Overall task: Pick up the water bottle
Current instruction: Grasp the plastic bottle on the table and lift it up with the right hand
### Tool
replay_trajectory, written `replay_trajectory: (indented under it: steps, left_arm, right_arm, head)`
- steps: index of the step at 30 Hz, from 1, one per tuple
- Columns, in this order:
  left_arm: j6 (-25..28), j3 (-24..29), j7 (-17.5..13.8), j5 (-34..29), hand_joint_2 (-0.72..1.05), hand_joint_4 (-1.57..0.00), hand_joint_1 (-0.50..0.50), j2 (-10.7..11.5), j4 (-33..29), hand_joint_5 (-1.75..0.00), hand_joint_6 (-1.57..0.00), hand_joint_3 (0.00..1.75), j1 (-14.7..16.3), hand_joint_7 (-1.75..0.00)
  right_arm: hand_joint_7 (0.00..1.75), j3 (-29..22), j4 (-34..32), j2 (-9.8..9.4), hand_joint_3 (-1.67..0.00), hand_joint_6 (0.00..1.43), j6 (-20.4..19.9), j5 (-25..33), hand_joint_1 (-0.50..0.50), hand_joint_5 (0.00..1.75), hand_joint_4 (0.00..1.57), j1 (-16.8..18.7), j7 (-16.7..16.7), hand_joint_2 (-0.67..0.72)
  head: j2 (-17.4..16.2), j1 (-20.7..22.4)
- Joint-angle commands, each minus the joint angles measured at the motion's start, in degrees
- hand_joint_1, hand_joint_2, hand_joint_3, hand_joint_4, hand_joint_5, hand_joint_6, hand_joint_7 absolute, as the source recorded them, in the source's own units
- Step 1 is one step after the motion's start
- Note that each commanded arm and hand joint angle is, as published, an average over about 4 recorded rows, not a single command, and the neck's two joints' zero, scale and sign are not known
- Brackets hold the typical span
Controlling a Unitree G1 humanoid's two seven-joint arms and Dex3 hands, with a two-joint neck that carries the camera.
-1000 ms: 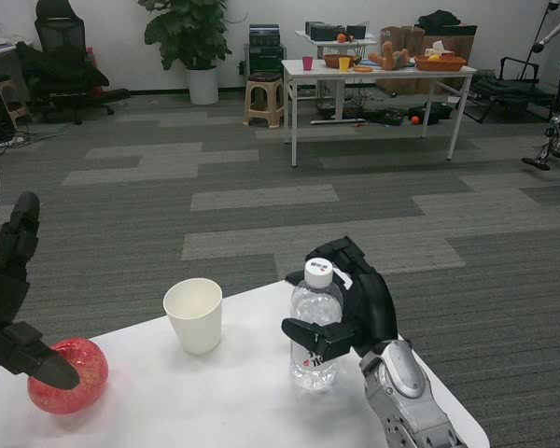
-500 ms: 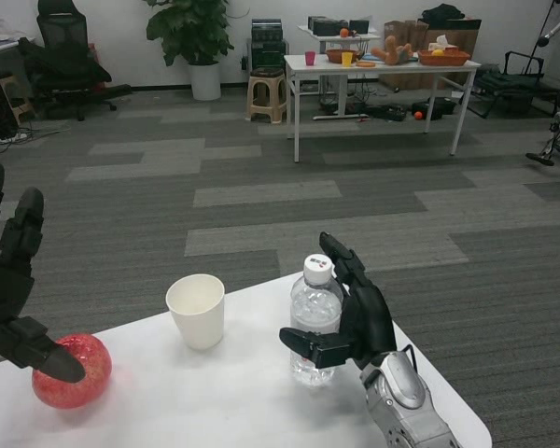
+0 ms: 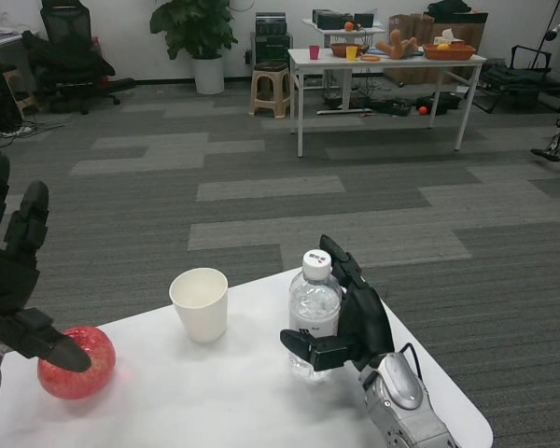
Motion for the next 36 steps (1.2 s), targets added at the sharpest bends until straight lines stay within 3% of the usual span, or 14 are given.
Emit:
replay_trajectory:
  steps: [1,15,19,23,25,28,29,31,32,33,35,36]
  left_arm:
    - [-0.5,0.7,0.0,0.0,-0.55,0.0,-0.5,-0.3,-0.5,0.0,0.0,0.09,1.2,0.0]
    - [-0.5,0.7,0.0,0.0,-0.5,0.0,-0.5,-0.3,-0.8,0.0,0.0,0.09,1.3,0.0]
    - [-0.5,0.8,0.0,0.0,-0.55,0.0,-0.5,-0.3,-1.0,0.0,0.0,0.09,1.4,0.0]
    - [-0.5,0.8,0.0,0.0,-0.55,0.0,-0.5,-0.2,-1.0,0.0,0.0,0.09,1.5,0.0]
    - [-0.5,0.8,0.0,0.0,-0.55,0.0,-0.5,-0.2,-1.0,0.0,0.0,0.09,1.5,0.0]
    - [-0.5,0.8,0.0,-0.1,-0.55,0.0,-0.5,-0.2,-0.9,0.0,0.0,0.09,1.4,0.0]
    - [-0.5,0.8,0.0,-0.1,-0.55,0.0,-0.5,-0.2,-0.9,0.0,0.0,0.09,1.4,0.0]
    - [-0.5,0.8,0.0,0.0,-0.55,0.0,-0.5,-0.2,-0.8,0.0,0.0,0.09,1.4,0.0]
    - [-0.5,0.8,0.0,0.0,-0.55,0.0,-0.5,-0.2,-0.8,0.0,0.0,0.09,1.4,0.0]
    - [-0.5,0.8,0.0,-0.1,-0.55,0.0,-0.5,-0.2,-0.8,0.0,0.0,0.09,1.4,0.0]
    - [-0.5,0.8,0.0,0.0,-0.55,0.0,-0.5,-0.2,-0.8,0.0,0.0,0.09,1.4,0.0]
    - [-0.5,0.8,0.0,0.0,-0.55,0.0,-0.5,-0.2,-0.8,0.0,0.0,0.09,1.4,0.0]
  right_arm:
    - [0.0,0.4,1.7,-0.3,-1.33,0.0,0.7,-0.6,0.33,0.0,0.0,1.3,0.7,-0.22]
    - [0.0,0.3,5.1,-0.61,-1.47,0.0,0.7,-1.5,0.31,0.0,0.0,1.9,4.4,-0.29]
    - [0.0,0.4,6.0,-0.7,-1.51,0.0,0.7,-1.6,0.29,0.0,0.0,1.9,5.0,-0.37]
    - [0.0,0.7,6.2,-0.72,-1.51,0.0,0.7,-1.5,0.34,0.0,0.0,1.6,6.2,-0.46]
    - [0.0,0.7,6.2,-0.77,-1.51,0.0,0.7,-1.4,0.36,0.05,0.03,1.5,6.8,-0.45]
    - [0.05,0.3,6.0,-0.79,-1.51,0.0,0.7,-1.3,0.41,0.17,0.38,1.2,8.0,-0.41]
    - [0.26,0.2,6.0,-0.92,-1.51,0.06,0.7,-1.2,0.42,0.27,0.54,0.9,8.8,-0.41]
    - [0.96,0.2,5.9,-1.38,-1.51,0.26,0.7,-1.0,0.42,0.56,0.68,0.4,10.4,-0.38]
    - [1.33,0.3,5.9,-1.69,-1.51,0.42,0.7,-0.7,0.42,0.8,0.76,0.1,11.1,-0.35]
    - [1.5,0.3,6.0,-1.86,-1.51,0.56,0.7,-0.5,0.42,1.02,0.81,0.0,11.3,-0.3]
    - [1.54,0.2,6.0,-1.67,-1.51,0.77,0.6,0.2,0.42,1.31,0.91,-0.2,11.5,-0.24]
    - [1.52,0.0,6.0,-1.34,-1.51,0.81,0.6,0.5,0.42,1.36,0.93,-0.2,11.5,-0.21]
  head:
    - [0.0,0.1]
    - [-0.4,0.3]
    - [-0.4,0.4]
    - [-0.3,0.3]
    - [-0.3,0.2]
    - [-0.4,0.1]
    - [-0.4,0.2]
    - [-0.4,0.3]
    - [-0.4,0.3]
    - [-0.4,0.4]
    - [-0.4,0.5]
    - [-0.3,0.6]
